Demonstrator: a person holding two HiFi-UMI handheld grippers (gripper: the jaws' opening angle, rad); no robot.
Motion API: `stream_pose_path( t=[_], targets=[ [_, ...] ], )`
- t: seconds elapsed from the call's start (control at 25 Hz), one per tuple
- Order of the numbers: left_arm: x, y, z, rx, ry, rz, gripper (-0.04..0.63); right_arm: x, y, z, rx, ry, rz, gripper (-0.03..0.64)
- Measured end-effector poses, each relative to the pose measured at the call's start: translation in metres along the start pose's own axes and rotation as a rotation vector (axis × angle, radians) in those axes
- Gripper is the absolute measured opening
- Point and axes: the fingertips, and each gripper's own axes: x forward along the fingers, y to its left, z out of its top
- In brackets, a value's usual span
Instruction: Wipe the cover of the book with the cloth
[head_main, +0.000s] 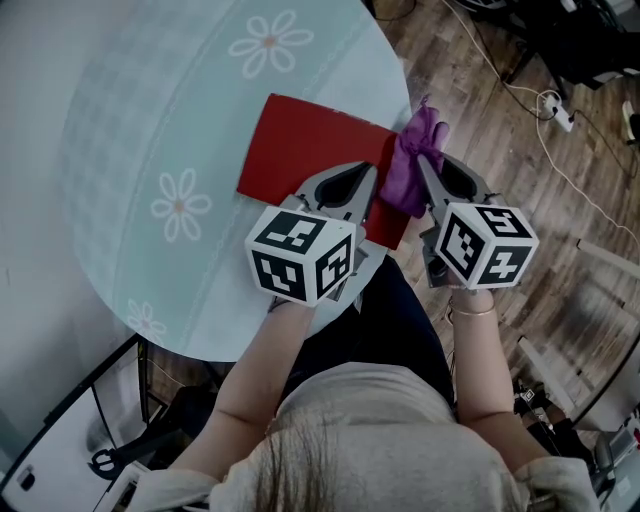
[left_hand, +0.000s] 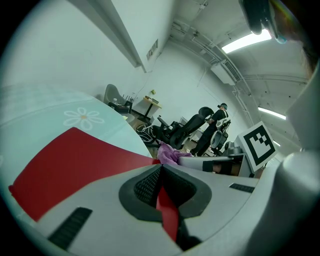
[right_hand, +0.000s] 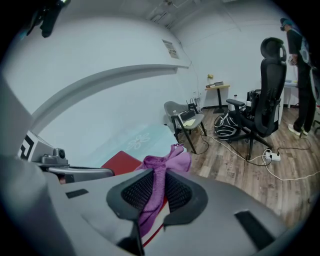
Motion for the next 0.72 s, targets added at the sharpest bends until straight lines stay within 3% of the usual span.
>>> stream_pose_path(
  t=[0.48, 0.72],
  targets=[
    [-0.001, -0.014, -0.004, 0.022, 0.008, -0.033, 0.018, -0.022, -0.019, -0.005, 0.035, -0.037, -0.07, 0.071],
    [-0.006, -0.013, 0.001, 0.022, -0.009, -0.024, 0.018, -0.028, -0.011, 0.005, 0.027, -0.064, -0.054, 0.071]
  ],
)
